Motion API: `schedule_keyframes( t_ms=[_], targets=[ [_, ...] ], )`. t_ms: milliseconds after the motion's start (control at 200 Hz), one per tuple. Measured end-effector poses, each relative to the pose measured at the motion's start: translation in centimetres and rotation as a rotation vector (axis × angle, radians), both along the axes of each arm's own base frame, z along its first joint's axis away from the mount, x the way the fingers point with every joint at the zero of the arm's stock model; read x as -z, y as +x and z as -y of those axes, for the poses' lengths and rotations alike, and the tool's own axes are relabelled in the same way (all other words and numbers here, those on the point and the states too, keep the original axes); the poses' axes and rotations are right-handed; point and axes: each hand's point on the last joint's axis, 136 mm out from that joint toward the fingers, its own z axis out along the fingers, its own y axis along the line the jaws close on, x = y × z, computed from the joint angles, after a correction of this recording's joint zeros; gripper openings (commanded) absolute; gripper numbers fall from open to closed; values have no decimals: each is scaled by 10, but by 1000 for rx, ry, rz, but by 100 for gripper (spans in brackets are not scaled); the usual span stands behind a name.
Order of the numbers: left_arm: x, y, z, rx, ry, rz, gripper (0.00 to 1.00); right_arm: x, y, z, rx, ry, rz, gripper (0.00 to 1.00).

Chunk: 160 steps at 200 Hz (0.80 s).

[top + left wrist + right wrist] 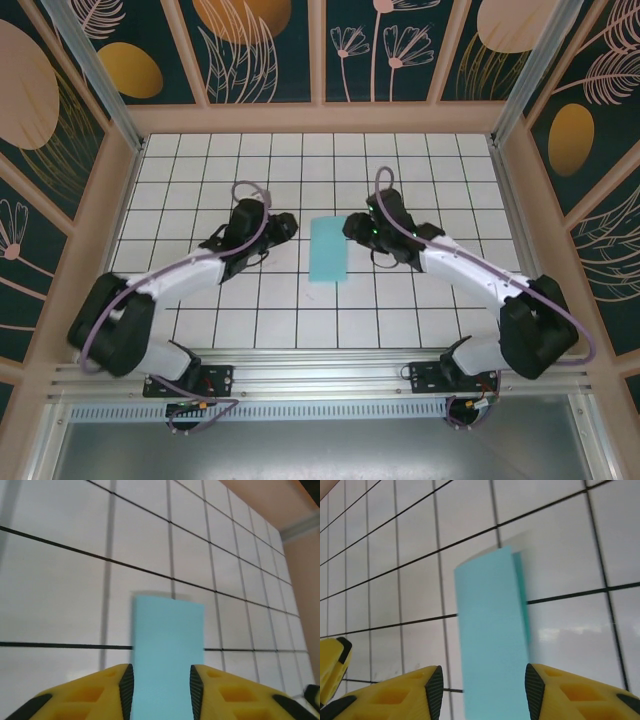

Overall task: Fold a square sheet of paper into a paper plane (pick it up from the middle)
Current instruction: Turn over the paper at the center of the table, then third fold the triangle at the center of the table.

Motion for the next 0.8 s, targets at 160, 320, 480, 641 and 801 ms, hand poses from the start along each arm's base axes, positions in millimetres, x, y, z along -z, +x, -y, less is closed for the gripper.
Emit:
schedule_keyframes(
  t_ms=[160,320,480,641,801],
  targets=[
    [33,11,41,149,-37,-102,25,50,-13,14,-4,59,-111,47],
    [62,13,53,194,-36,-184,25,62,-12,1,-60,145,-140,49],
    [73,14,54,189,-21,-211,27,65,-9,-12,-120,207,-146,49],
    [81,15,51,174,-3,-224,28,81,-3,-16,-148,218,-192,49],
    [87,15,50,167,5,-234,28,85,4,-24,-190,243,-201,47]
  ],
)
